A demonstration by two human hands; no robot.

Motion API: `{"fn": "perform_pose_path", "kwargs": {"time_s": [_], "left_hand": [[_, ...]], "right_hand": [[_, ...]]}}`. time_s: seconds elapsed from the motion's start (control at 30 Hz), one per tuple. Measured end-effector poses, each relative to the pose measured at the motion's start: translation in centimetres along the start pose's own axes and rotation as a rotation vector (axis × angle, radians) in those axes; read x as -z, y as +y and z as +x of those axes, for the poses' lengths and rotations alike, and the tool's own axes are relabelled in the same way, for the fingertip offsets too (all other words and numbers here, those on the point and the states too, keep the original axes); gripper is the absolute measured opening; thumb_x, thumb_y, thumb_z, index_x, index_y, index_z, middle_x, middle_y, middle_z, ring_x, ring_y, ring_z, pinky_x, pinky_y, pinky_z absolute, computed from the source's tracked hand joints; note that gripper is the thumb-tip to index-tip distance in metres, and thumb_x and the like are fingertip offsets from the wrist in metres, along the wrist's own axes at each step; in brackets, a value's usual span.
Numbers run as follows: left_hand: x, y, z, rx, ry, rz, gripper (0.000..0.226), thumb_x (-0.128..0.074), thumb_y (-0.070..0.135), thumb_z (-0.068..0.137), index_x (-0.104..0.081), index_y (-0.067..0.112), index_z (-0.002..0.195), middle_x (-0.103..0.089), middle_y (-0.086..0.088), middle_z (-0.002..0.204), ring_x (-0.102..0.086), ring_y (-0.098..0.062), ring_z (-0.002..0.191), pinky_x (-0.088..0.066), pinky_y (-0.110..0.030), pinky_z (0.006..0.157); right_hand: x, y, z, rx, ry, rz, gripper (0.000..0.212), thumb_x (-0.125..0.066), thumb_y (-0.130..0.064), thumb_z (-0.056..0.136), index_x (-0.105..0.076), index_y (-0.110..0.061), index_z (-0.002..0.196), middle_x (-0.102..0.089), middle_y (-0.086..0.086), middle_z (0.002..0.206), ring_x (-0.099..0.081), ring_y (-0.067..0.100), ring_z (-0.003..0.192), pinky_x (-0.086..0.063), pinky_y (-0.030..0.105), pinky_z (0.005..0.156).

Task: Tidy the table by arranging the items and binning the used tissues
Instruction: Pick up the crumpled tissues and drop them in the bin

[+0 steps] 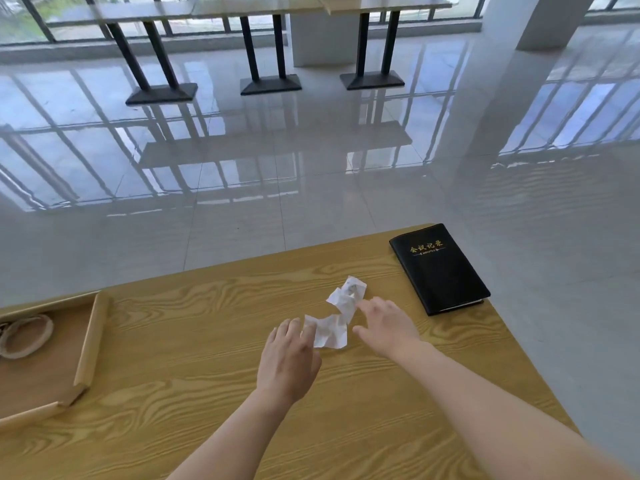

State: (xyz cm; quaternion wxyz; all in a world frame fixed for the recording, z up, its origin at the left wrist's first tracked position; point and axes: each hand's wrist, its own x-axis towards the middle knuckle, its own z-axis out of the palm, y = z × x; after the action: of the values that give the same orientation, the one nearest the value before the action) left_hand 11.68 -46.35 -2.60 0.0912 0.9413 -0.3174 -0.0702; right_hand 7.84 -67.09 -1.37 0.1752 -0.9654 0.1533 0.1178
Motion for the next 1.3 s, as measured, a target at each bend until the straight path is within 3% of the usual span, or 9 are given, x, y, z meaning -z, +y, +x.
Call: {"fn": "perform_pose_path", "kwargs": {"time_s": [0.2, 0.4, 0.67, 0.87, 1.03, 1.2, 1.3], "left_hand": [[-1.4, 0.2, 2.6, -0.054, 0.027, -0.065, 0.032, -0.051, 0.032, 0.093, -0.054, 0.02, 0.123, -0.058, 0.002, 0.117, -0.051, -0.02, 0.113, -0.041, -0.031, 0.096], [-3.1, 0.1, 4.5, -0.041, -0.022, -0.097, 0.028, -0.044, 0.034, 0.096, -0.06, 0.02, 0.115, -0.059, 0.003, 0.106, -0.051, -0.02, 0.098, -0.045, -0.032, 0.076], [-5.0, -0.4, 4.5, -0.016, -0.064, -0.072, 0.017, -0.06, 0.035, 0.089, -0.063, 0.018, 0.091, -0.058, 0.005, 0.097, -0.05, -0.02, 0.093, -0.043, -0.034, 0.08], [-4.4, -1.5, 4.4, -0.04, -0.029, -0.039, 0.006, -0.07, 0.018, 0.083, -0.069, 0.017, 0.077, -0.063, 0.001, 0.093, -0.053, -0.023, 0.078, -0.048, -0.036, 0.067], [-4.3, -1.9, 4.4, -0.026, -0.033, -0.011, 0.014, -0.057, 0.017, 0.093, -0.07, 0.019, 0.092, -0.061, 0.005, 0.105, -0.054, -0.022, 0.09, -0.044, -0.034, 0.076], [-2.7, -1.9, 3.9, -0.043, 0.007, -0.026, 0.012, -0.071, 0.015, 0.085, -0.069, 0.016, 0.073, -0.067, 0.003, 0.088, -0.06, -0.023, 0.076, -0.046, -0.035, 0.063], [-1.9, -2.1, 3.5, -0.029, 0.023, -0.034, 0.008, -0.067, 0.011, 0.086, -0.069, 0.014, 0.079, -0.068, 0.002, 0.092, -0.061, -0.025, 0.082, -0.048, -0.036, 0.068]], "right_hand": [[0.0, 0.1, 4.2, 0.067, 0.047, -0.008, 0.037, -0.049, -0.03, 0.096, -0.048, -0.023, 0.133, -0.052, 0.002, 0.131, -0.045, 0.022, 0.112, -0.047, 0.035, 0.085], [-0.5, -0.2, 7.4, 0.126, 0.039, -0.069, 0.031, -0.05, -0.031, 0.096, -0.054, -0.02, 0.125, -0.05, 0.001, 0.129, -0.042, 0.023, 0.116, -0.048, 0.037, 0.091], [-2.6, 1.0, 8.4, 0.137, -0.018, -0.141, 0.019, -0.055, -0.022, 0.093, -0.056, -0.02, 0.112, -0.048, -0.002, 0.12, -0.042, 0.021, 0.109, -0.052, 0.034, 0.08], [-3.5, 1.6, 7.6, 0.139, 0.063, -0.15, 0.017, -0.062, -0.014, 0.09, -0.059, -0.021, 0.105, -0.054, -0.005, 0.115, -0.046, 0.018, 0.096, -0.054, 0.032, 0.068], [-3.5, 1.7, 6.5, 0.13, 0.092, -0.124, 0.015, -0.058, -0.006, 0.09, -0.062, -0.019, 0.097, -0.06, -0.007, 0.105, -0.051, 0.018, 0.09, -0.052, 0.032, 0.062], [-3.2, 1.8, 5.2, 0.11, 0.125, -0.066, 0.019, -0.051, -0.008, 0.094, -0.063, -0.017, 0.104, -0.063, -0.002, 0.093, -0.056, 0.02, 0.086, -0.052, 0.036, 0.065], [-2.9, 1.6, 4.4, 0.09, 0.15, -0.04, 0.026, -0.048, -0.004, 0.092, -0.063, -0.017, 0.108, -0.064, 0.0, 0.096, -0.058, 0.022, 0.089, -0.053, 0.038, 0.068]]}}
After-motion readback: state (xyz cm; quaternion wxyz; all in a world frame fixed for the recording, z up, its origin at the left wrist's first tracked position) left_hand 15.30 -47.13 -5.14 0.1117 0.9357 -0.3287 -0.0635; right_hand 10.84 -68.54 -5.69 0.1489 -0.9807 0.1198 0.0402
